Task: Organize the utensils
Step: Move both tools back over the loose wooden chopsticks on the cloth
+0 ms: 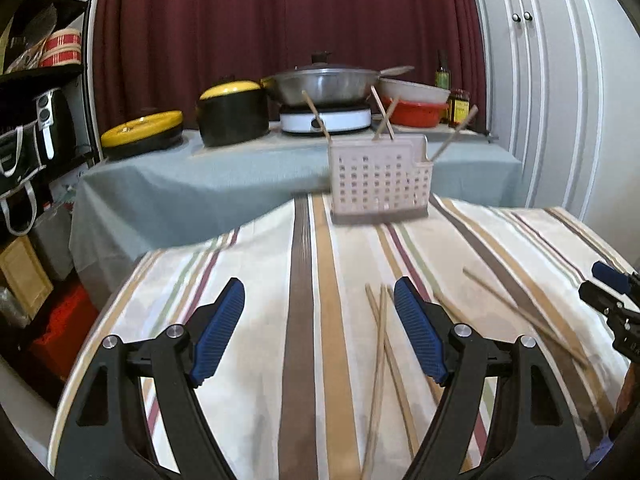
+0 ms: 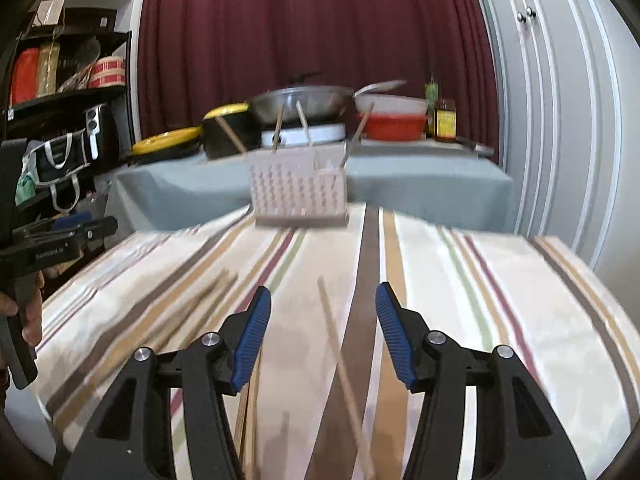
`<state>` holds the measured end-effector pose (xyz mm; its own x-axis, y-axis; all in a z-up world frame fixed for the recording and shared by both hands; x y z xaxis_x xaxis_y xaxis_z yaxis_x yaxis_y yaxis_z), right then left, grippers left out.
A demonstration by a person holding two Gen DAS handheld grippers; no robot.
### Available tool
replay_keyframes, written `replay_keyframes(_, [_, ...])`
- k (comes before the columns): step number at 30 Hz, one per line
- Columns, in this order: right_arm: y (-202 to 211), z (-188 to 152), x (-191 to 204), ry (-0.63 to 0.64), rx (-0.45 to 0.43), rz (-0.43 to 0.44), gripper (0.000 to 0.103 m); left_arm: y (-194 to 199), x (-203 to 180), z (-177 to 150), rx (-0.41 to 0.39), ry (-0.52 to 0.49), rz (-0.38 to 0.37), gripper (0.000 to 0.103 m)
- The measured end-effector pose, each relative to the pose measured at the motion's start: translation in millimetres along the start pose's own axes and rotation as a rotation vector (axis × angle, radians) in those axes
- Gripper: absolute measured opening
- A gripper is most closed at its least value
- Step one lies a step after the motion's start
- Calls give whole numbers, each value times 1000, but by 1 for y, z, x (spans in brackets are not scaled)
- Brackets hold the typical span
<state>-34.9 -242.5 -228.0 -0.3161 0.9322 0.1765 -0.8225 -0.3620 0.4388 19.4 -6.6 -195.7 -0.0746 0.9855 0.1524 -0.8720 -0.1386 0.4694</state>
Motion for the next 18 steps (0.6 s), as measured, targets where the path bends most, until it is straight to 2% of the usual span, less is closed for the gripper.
replay_keyframes(5, [7,-33,18,11,63,55,39,7,2,-26,50,11,3,75])
replay_keyframes(11, [5,-60,34,44,128,79,28,15,5,-50,86,8,12,75])
replay_keyframes(18, [0,-75,36,72,172,63,21,18,6,-62,96,18,6,75])
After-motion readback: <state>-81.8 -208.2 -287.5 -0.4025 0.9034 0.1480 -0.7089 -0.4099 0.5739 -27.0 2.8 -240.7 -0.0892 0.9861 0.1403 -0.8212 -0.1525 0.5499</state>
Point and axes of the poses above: each gripper's, at about its wrist camera, not at the fingertips, and y roughly against the way its jaws point, x to its left, z to its top, the point moved 1 cm from there along -y, roughly the way its jaws point, and after that the axes turned 11 degrees about z, right-handed, at the moved point
